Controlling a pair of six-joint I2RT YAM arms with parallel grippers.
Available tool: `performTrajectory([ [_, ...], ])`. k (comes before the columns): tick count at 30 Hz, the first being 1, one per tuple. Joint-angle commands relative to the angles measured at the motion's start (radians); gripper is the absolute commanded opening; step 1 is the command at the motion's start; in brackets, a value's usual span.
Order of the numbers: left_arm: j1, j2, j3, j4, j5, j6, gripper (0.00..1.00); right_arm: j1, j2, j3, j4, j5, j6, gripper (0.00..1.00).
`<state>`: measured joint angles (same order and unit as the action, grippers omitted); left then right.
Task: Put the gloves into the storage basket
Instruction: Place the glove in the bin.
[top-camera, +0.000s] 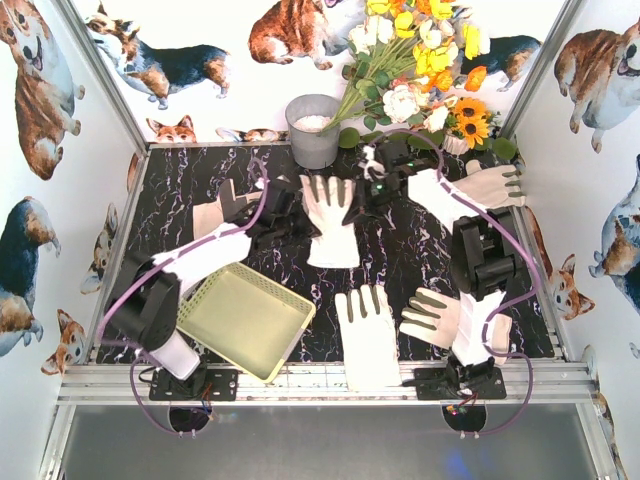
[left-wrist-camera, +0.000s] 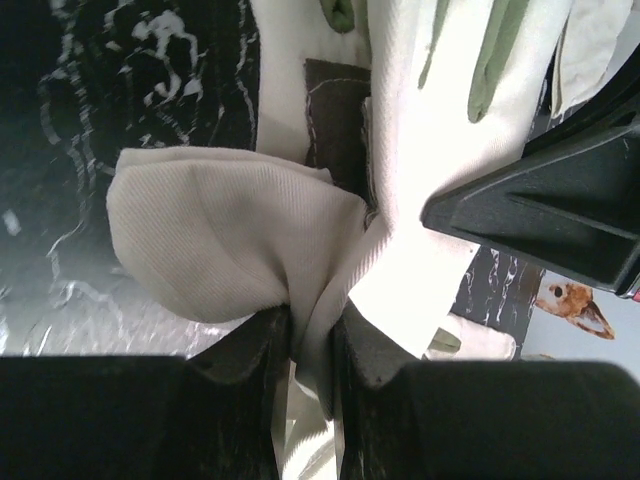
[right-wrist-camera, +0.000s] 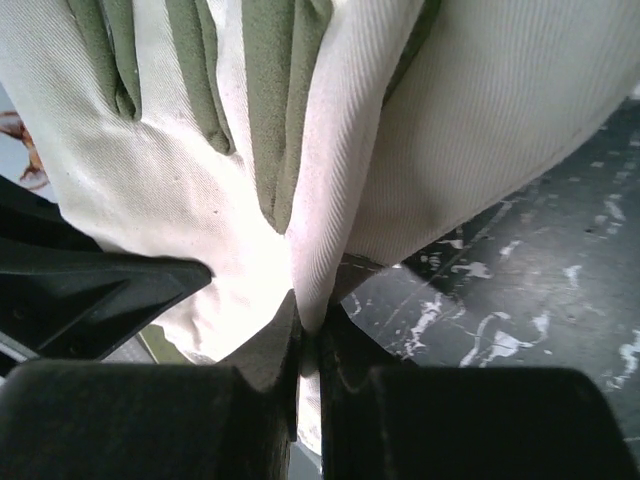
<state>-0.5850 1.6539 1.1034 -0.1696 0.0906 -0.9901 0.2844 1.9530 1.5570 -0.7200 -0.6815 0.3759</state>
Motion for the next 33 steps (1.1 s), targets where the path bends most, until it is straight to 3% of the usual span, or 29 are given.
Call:
performTrajectory([
  [1, -0.031, -0.123, -0.034, -0.192, -0.079, -0.049, 0.0, 0.095, -0.062, 0.107, -0.025, 0.014, -0.03, 0.0],
  [17, -0.085, -0.493, -0.092, -0.749, -0.172, -0.24, 0.0, 0.445, 0.001, 0.292, -0.076, 0.031, -0.05, 0.0],
  [28, -0.085, -0.569, -0.055, -1.024, -0.14, -0.267, 0.0, 0.602, 0.111, 0.443, -0.141, 0.067, -0.123, 0.0],
  [33, -0.085, -0.593, -0.087, -1.061, -0.128, -0.321, 0.0, 0.638, 0.178, 0.509, -0.18, 0.098, -0.165, 0.0],
])
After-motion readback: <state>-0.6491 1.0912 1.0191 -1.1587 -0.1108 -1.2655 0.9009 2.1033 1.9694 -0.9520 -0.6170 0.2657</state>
